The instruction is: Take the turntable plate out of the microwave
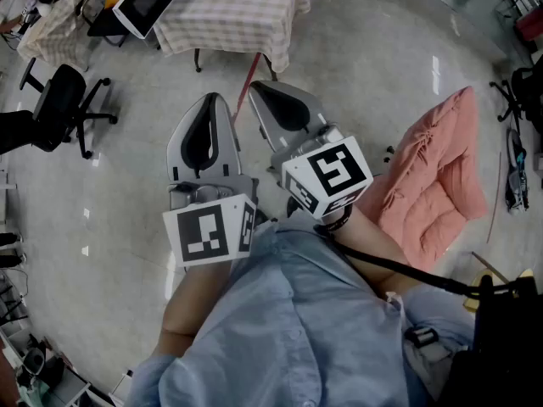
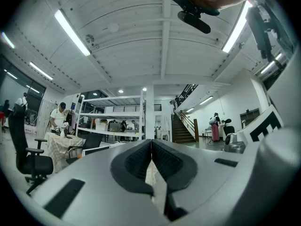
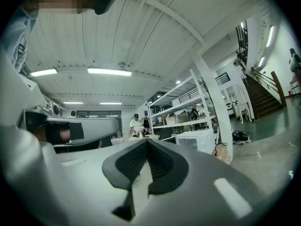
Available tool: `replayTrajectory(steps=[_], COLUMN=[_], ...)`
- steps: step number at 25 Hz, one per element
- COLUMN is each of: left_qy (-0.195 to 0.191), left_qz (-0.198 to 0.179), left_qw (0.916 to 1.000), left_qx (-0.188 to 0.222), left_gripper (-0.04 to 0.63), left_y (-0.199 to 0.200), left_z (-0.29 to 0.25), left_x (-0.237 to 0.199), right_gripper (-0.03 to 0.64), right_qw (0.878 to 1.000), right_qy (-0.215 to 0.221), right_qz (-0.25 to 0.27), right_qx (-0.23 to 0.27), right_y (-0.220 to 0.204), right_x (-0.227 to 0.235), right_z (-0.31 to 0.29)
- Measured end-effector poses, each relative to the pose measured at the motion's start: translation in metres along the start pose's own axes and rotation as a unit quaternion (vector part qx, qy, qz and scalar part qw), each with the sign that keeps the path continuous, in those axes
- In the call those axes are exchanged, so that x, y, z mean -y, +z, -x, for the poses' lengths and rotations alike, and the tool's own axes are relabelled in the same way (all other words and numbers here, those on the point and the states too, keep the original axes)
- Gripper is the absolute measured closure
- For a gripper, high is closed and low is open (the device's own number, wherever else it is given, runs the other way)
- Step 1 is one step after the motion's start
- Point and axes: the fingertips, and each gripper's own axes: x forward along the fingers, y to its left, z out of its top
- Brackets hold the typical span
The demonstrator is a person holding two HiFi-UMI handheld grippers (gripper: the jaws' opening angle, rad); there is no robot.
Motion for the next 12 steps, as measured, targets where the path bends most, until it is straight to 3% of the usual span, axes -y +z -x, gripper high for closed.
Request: replayTrajectory(steps=[12], left_qy=[0.006], left_qz=[-0.006], left_qw=[0.9999], left_qx=[0.008], left_gripper=[0.588], left_y=[-0.001], left_z=[0.003], left_x=[0.013], right_gripper=[0.615], right_qw=[1.0], right_qy=[0.005], right_qz=[0.0], right_qx=[0.005], right_y=[-0.002], right_x=[0.005], right_z=[0.012])
